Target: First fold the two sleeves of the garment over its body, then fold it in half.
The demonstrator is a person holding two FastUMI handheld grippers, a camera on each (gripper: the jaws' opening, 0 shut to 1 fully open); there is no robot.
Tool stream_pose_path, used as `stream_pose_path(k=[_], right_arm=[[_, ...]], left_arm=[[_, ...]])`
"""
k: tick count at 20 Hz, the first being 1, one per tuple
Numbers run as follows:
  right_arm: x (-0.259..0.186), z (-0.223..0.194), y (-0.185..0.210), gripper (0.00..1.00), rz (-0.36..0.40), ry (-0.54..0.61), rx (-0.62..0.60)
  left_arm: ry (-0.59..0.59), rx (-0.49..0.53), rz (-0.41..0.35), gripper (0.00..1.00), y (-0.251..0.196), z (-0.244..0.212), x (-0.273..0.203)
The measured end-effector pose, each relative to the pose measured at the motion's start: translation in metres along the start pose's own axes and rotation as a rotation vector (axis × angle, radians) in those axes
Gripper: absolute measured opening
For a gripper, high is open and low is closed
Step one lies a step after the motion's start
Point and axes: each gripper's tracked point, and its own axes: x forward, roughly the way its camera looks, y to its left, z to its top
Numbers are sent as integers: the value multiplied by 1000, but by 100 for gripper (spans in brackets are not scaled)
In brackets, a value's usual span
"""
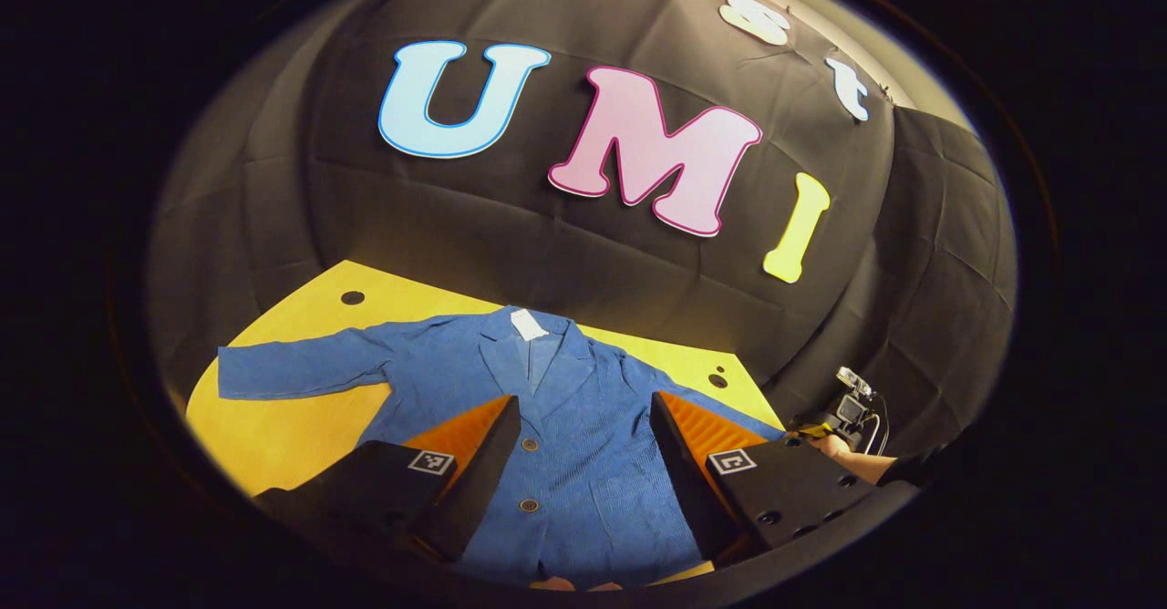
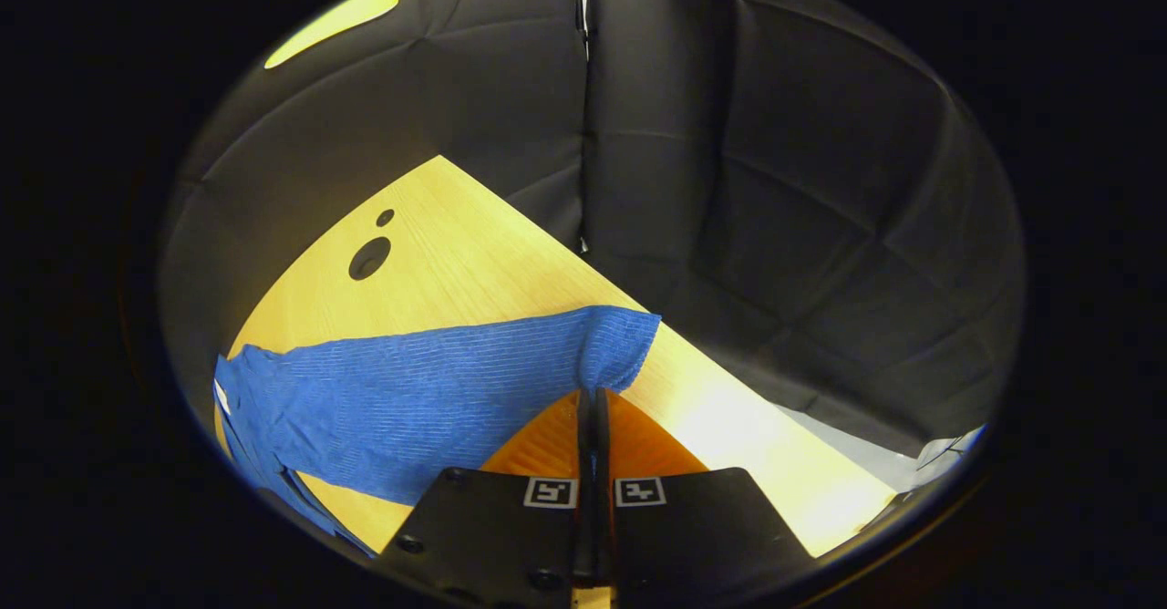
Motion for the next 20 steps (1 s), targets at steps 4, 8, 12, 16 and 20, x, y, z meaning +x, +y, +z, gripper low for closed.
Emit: stream_pose_path(k=[4,8,12,16,20], right_arm=[[-25,4,33,1,73,-21,11],[-72,13,137,1,252,-109,-42],[-120,-16,252,1,427,-116,-159],[-174,-87,372,0,599,-61,-248],[-216,-203,496,1,735,8,-390]], left_arm=[[-12,-1,14,84,10,4,-2],[-27,7,42,83,26,8,-9],[-21,-1,91,84,49,4,-25],[-45,-13,151,84,76,0,-47],[-82,-9,257,84,116,-3,-85]])
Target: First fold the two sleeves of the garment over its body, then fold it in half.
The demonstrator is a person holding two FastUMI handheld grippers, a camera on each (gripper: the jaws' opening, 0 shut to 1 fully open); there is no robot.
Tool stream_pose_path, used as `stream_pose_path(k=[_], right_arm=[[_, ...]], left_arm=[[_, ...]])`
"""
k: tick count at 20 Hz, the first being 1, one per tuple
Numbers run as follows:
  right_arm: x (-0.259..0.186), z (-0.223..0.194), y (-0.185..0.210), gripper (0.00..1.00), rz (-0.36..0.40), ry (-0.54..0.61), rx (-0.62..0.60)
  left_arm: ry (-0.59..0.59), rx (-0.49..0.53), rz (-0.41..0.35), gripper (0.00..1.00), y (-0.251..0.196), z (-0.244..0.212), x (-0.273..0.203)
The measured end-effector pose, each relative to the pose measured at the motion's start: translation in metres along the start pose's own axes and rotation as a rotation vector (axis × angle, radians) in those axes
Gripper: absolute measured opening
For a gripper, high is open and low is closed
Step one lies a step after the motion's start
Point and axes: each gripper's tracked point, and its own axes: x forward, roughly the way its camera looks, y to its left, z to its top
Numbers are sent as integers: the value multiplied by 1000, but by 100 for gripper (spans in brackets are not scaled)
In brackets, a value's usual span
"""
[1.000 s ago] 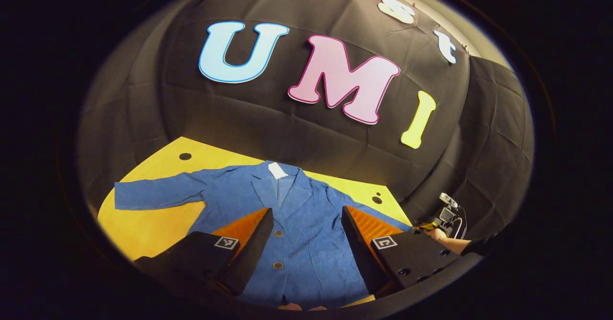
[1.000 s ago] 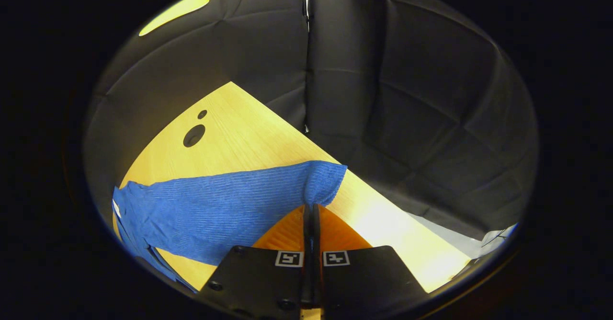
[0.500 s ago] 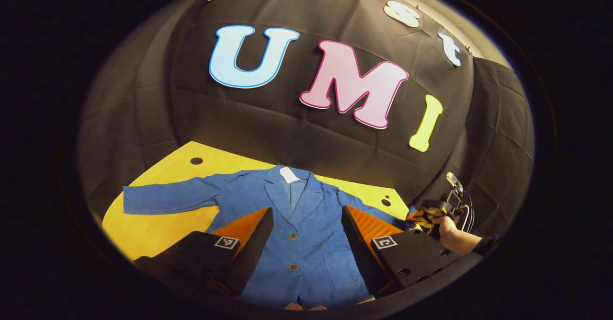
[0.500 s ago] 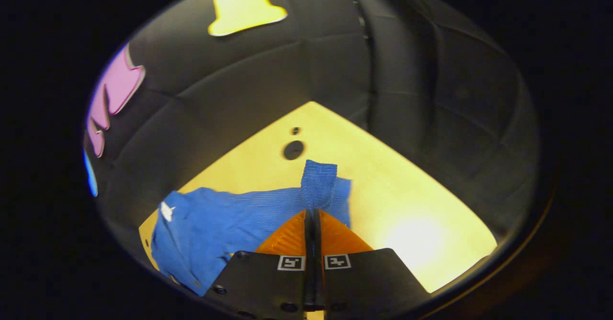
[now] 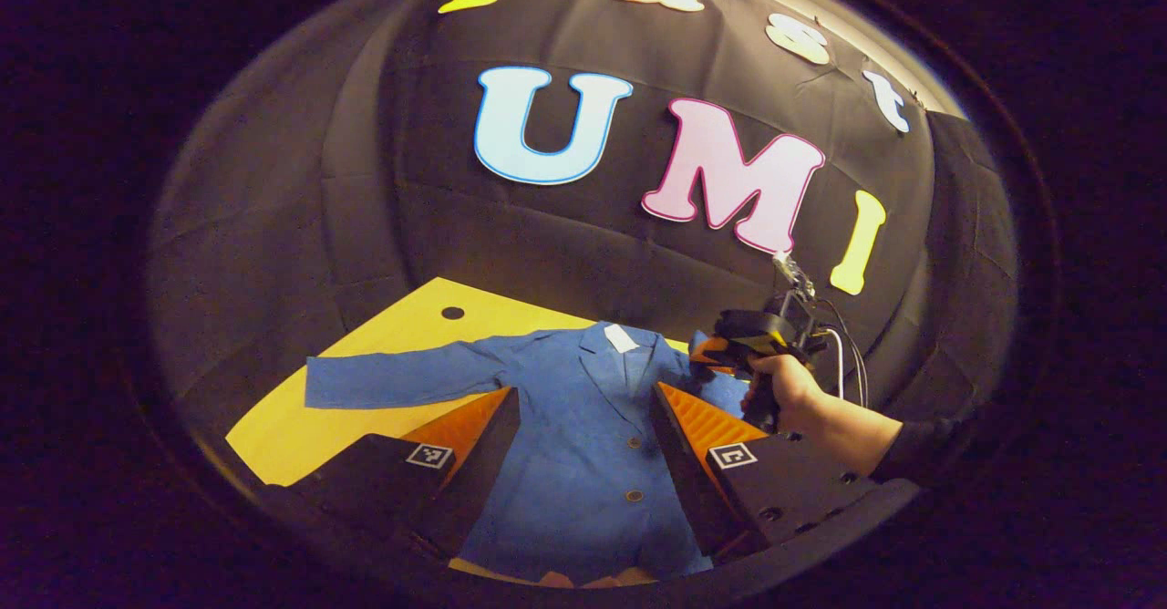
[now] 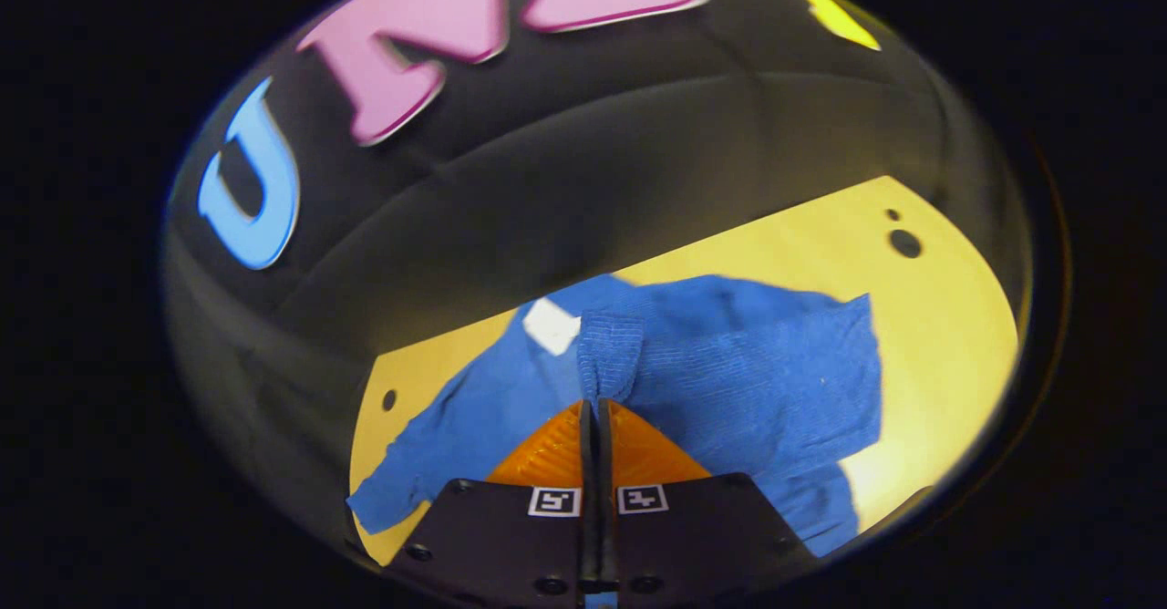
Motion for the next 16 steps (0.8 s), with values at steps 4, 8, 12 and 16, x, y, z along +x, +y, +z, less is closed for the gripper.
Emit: stream_pose_path(k=[4,8,12,16], right_arm=[[59,-57,97,0,64,80,-118],[80,-104,135,11,25,114,-170],[66,-91,130,84,-5,12,-265],[25,-50,120,98,-1,-187,-343]], left_arm=[[-14,-27,117,84,61,-7,-28],[-14,-119,205,84,115,-18,-42],[-28,-159,260,84,169,-30,-32],[-21,-139,361,85,243,-34,4]])
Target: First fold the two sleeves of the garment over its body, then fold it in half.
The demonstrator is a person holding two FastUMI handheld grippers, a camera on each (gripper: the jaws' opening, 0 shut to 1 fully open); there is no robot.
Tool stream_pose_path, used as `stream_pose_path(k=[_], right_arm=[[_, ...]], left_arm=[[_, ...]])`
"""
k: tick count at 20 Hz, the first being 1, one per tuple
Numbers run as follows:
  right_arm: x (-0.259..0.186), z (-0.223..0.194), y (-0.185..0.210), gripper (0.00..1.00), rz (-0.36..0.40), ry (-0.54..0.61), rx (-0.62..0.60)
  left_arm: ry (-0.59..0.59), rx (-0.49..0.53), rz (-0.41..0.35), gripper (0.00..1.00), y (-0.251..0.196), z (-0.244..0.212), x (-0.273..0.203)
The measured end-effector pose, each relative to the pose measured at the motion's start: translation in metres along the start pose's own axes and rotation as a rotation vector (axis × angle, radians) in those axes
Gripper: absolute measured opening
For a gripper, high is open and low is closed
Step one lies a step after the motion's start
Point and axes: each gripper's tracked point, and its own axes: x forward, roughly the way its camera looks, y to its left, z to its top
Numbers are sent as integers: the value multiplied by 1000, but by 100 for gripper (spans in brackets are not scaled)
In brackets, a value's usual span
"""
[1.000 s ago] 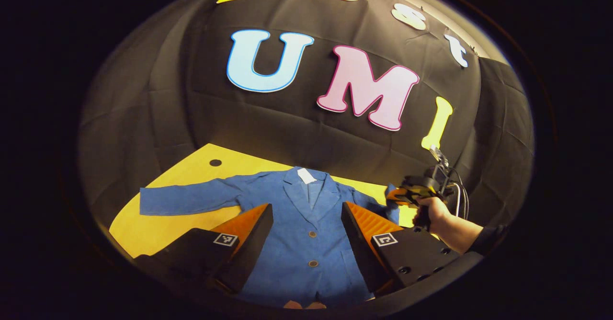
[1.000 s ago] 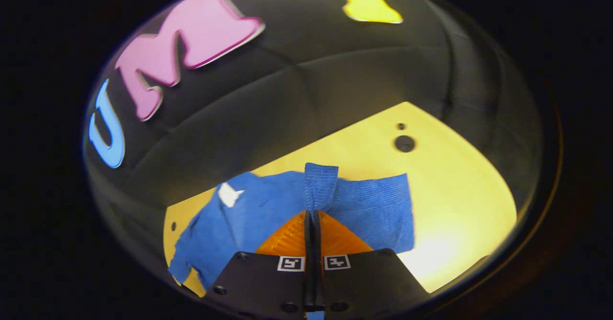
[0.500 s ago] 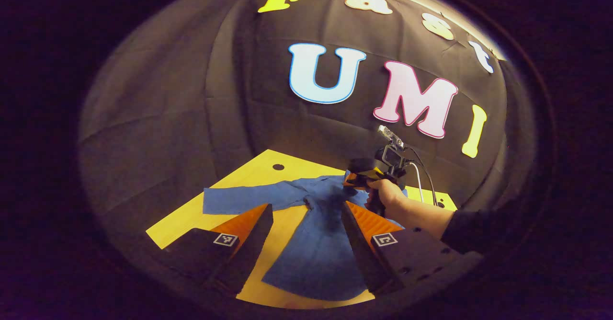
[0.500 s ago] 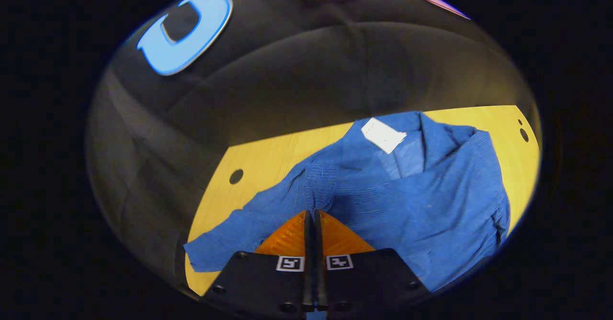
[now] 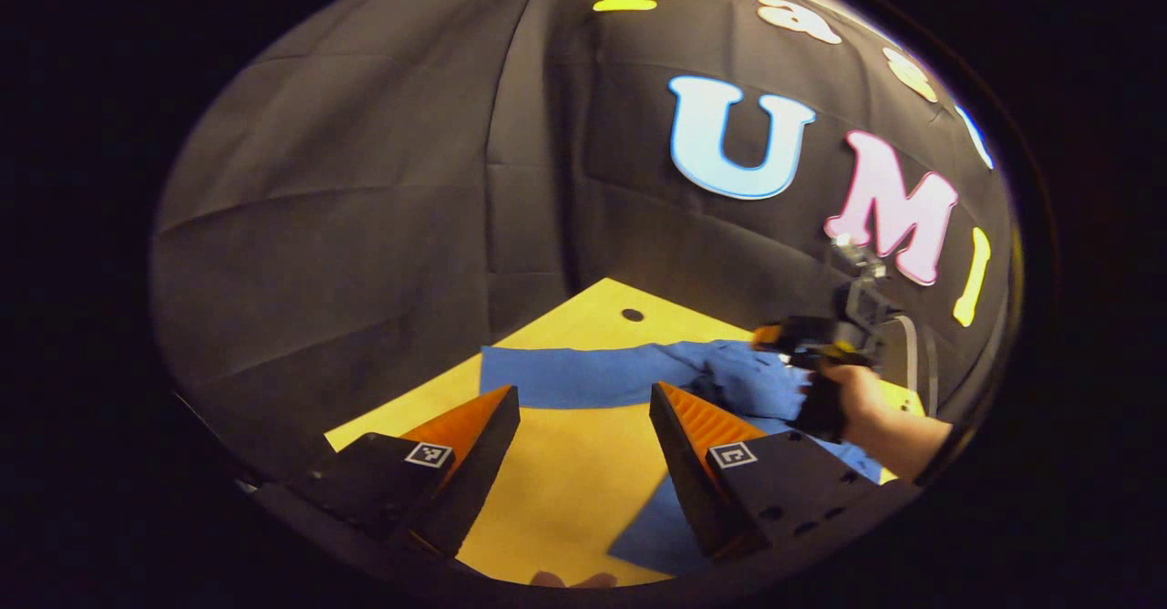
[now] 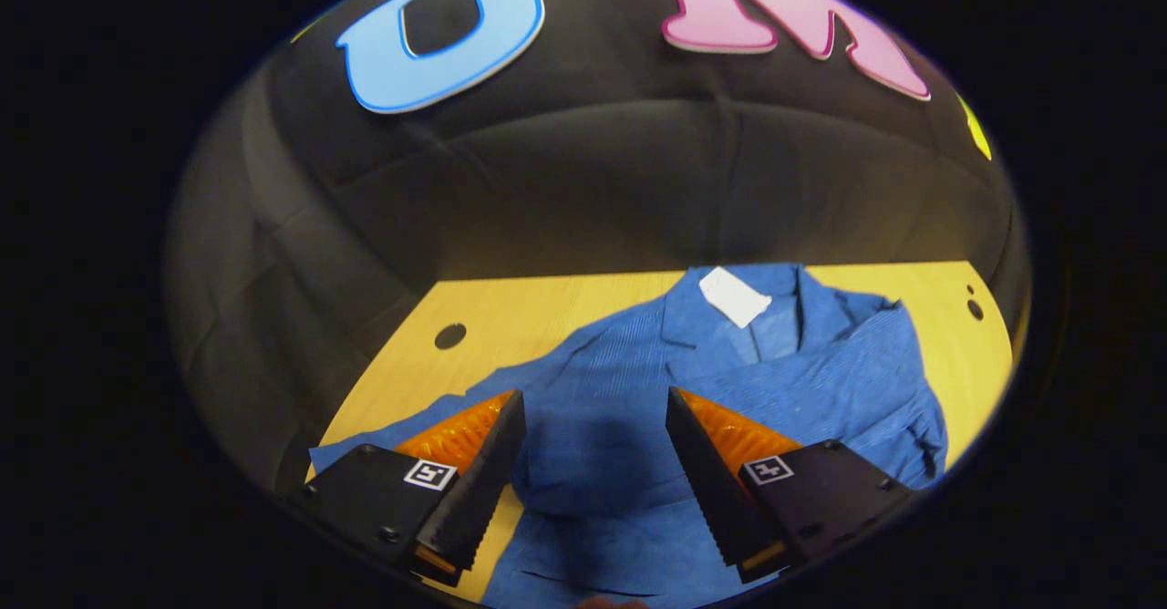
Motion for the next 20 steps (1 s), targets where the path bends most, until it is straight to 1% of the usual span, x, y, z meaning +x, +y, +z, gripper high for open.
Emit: stream_pose_path(k=[2,4,5,6,7,8,9,10,11,12,13,15,16,17,18,19,20], right_arm=[[-25,22,-23,98,-38,-124,-66],[-55,40,-38,98,-51,-236,-106],[-70,44,-44,98,-55,-282,-149],[-87,37,-51,86,-55,-288,-222],[-101,24,-56,97,-46,-281,-310],[-113,10,-67,97,-54,-262,-380],[-126,1,-72,99,-46,-260,-412],[-139,-9,-78,100,-38,-256,-411],[-147,-17,-85,94,-30,-249,-397],[-155,-25,-94,100,-27,-239,-382],[-160,-31,-107,100,-33,-221,-374],[-166,-42,-135,100,-68,-181,-367],[-165,-45,-149,92,-88,-164,-359],[-164,-47,-161,100,-112,-148,-349],[-162,-47,-173,92,-136,-139,-344],[-160,-44,-185,92,-163,-141,-350],[-156,-41,-197,100,-190,-141,-353]], left_arm=[[13,26,43,85,21,7,37],[75,29,91,84,40,5,72],[96,31,106,84,50,2,90],[108,28,116,85,56,2,110],[125,19,110,85,54,-2,131],[162,2,99,85,53,-8,148],[206,-20,100,84,58,-16,163],[249,-28,115,84,67,-23,177],[275,-18,167,85,81,-26,185],[299,-6,191,88,89,-29,196],[327,-8,200,85,90,-37,207],[382,-48,166,85,84,-49,210],[405,-65,173,85,85,-56,215],[419,-72,204,85,87,-64,216],[395,-55,224,82,91,-59,221],[397,-55,233,83,89,-60,224],[398,-44,235,82,87,-60,222]])
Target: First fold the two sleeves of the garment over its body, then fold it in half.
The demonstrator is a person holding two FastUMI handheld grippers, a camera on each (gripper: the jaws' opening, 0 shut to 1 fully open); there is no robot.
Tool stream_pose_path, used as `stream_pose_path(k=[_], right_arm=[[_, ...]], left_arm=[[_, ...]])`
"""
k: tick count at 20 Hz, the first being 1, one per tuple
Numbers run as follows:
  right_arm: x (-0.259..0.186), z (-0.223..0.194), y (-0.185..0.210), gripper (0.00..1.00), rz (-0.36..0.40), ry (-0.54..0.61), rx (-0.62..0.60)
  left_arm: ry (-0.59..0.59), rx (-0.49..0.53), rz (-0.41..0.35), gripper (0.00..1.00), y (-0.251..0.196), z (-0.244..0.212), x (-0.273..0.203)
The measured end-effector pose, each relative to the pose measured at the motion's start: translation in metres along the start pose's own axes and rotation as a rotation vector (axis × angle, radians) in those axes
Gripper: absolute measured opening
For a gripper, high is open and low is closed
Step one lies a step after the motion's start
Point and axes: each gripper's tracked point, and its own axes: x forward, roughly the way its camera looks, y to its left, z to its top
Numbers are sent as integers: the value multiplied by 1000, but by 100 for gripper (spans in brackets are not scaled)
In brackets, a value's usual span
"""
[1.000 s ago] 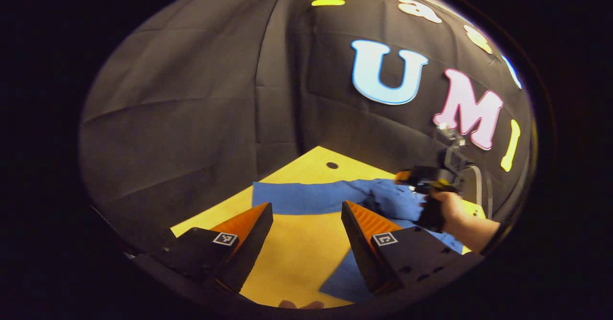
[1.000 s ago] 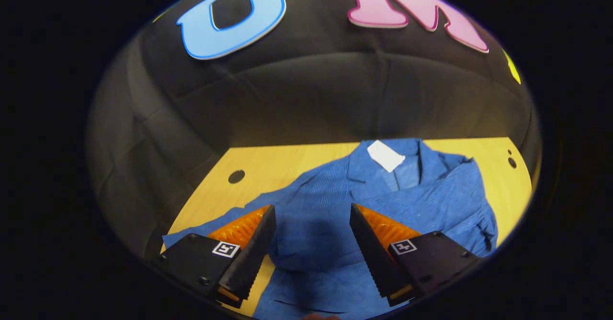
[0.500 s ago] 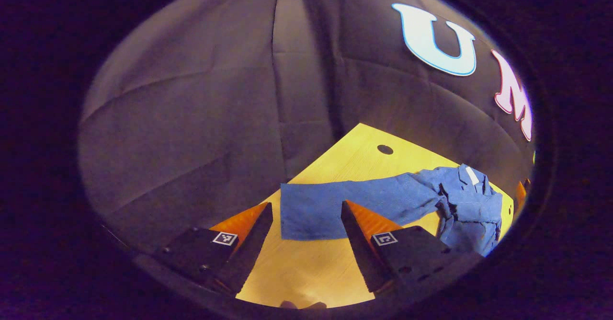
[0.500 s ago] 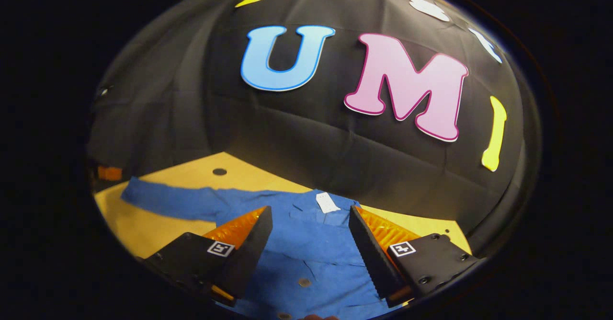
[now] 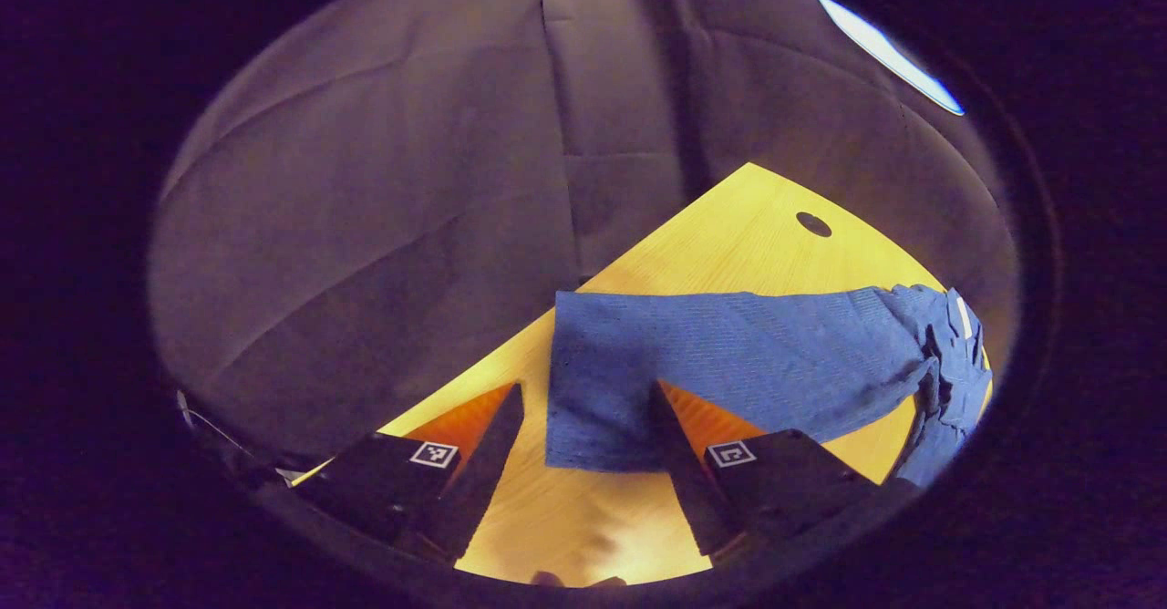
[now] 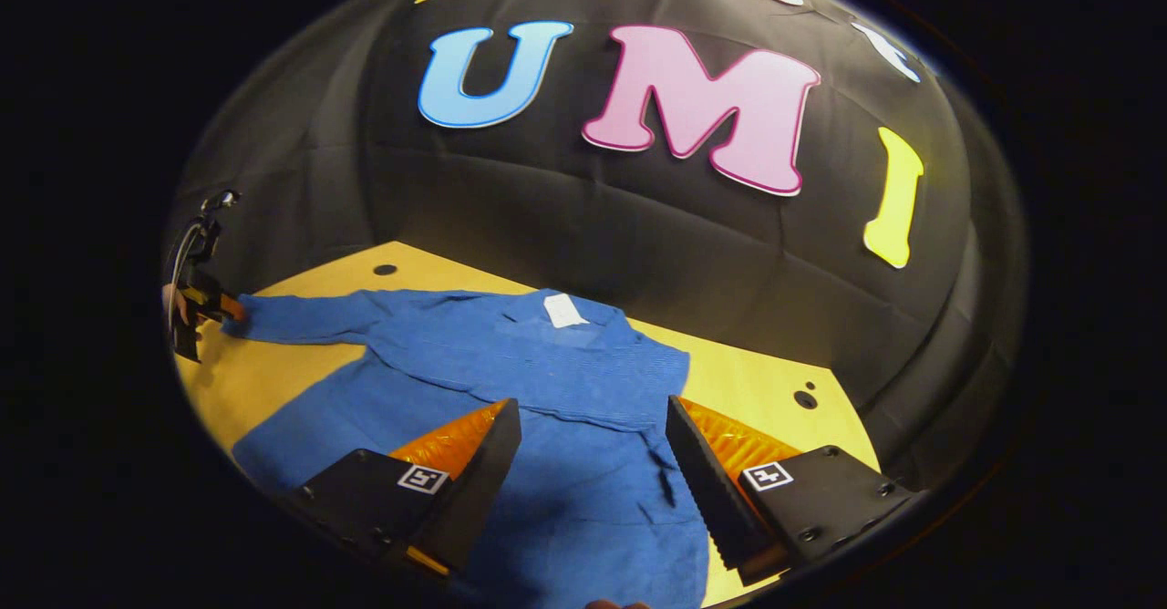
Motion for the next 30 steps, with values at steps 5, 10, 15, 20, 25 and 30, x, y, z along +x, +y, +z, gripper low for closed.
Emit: stream_pose_path(k=[5,10,15,20,25,30], right_arm=[[7,-8,-17,100,-30,38,88],[3,-5,-31,100,-38,16,69],[1,-11,-54,100,-69,30,120],[-6,-24,-82,100,-109,57,131],[-23,-37,-121,100,-192,72,150],[-54,-72,-159,100,-263,137,208]], left_arm=[[21,18,-10,58,-17,-5,-4],[11,-35,-73,0,-44,-7,-6],[-43,-82,-156,0,-58,3,-37],[-175,32,-394,0,-174,45,-107],[-180,231,-692,0,-358,22,-180],[-114,423,-873,0,-490,-53,-198]])
